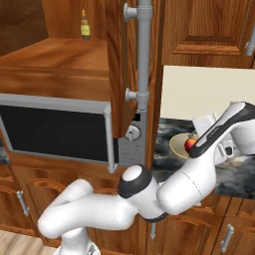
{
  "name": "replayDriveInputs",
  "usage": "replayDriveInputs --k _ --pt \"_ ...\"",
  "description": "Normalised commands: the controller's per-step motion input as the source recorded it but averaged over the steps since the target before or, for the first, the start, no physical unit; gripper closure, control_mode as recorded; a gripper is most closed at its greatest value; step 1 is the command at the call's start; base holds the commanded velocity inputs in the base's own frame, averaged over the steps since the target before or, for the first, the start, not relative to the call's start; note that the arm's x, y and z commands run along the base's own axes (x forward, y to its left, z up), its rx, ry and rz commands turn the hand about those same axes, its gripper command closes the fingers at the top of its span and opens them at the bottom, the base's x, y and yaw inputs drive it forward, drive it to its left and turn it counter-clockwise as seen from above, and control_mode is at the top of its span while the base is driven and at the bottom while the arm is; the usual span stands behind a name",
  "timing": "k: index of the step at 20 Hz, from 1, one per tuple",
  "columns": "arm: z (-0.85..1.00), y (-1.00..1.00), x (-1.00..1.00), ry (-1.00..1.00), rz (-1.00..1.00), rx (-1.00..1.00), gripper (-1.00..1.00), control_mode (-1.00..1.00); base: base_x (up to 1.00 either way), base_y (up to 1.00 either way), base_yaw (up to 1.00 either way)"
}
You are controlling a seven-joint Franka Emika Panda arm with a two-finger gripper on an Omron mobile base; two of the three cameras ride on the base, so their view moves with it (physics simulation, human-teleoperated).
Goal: Pick the peach from the cabinet and place it in the bowl. Then pick the bowl and place it in the sink. Then turn on the sink facuet.
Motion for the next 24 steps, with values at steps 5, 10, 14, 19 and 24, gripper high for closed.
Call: replayDriveInputs --k 5,10,14,19,24 --pt "-0.43 0.00 0.48 -0.18 0.09 0.00 1.00 -1.00 0.00 0.00 0.00" --pt "-0.06 -0.04 0.37 -0.23 0.07 0.00 1.00 -1.00 0.00 0.00 0.00" --pt "0.00 -0.04 0.41 -0.20 0.06 0.00 1.00 -1.00 0.00 0.00 0.00" --pt "-0.10 -0.03 0.29 -0.21 0.04 -0.01 1.00 -1.00 0.00 0.00 0.00" --pt "-0.22 0.00 0.12 -0.20 0.05 -0.05 1.00 -1.00 0.00 0.00 0.00"
